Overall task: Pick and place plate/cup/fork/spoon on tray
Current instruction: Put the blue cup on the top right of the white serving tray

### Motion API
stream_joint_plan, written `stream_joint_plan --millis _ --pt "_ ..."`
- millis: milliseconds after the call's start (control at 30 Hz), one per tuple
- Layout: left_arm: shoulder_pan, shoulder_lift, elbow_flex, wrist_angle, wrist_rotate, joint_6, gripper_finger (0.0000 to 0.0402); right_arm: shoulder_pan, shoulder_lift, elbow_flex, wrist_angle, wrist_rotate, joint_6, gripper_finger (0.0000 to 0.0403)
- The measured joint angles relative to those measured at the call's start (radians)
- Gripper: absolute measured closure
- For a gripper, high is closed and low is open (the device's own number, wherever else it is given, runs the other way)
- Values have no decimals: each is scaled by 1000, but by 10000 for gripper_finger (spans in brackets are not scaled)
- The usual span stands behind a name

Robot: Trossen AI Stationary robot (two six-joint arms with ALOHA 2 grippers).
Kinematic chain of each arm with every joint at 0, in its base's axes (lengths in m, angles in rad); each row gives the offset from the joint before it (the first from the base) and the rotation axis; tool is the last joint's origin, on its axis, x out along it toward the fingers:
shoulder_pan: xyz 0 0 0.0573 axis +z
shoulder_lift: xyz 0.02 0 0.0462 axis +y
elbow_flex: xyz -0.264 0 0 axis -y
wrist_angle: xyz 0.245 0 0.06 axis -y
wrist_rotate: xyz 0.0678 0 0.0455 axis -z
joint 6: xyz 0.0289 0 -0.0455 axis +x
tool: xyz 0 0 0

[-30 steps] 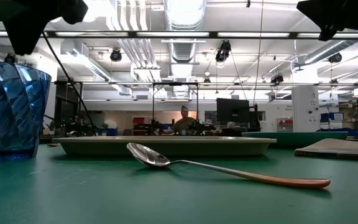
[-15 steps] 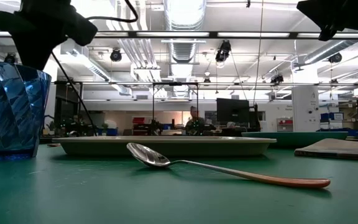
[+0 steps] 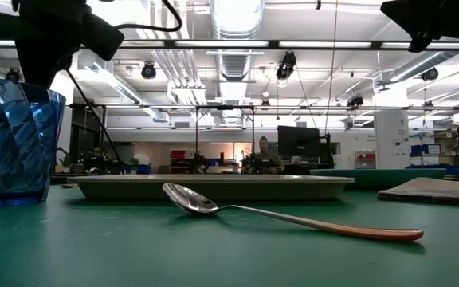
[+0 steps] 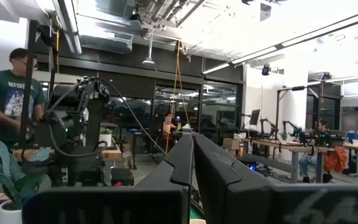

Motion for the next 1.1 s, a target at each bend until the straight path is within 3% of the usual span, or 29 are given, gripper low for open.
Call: stream_joint_plan --millis 500,1100 --pt "-3 0 0 51 -19 243 288 0 0 0 0 0 0 394" --pt "-3 1 -80 83 -18 246 288 0 0 0 -1 0 0 394"
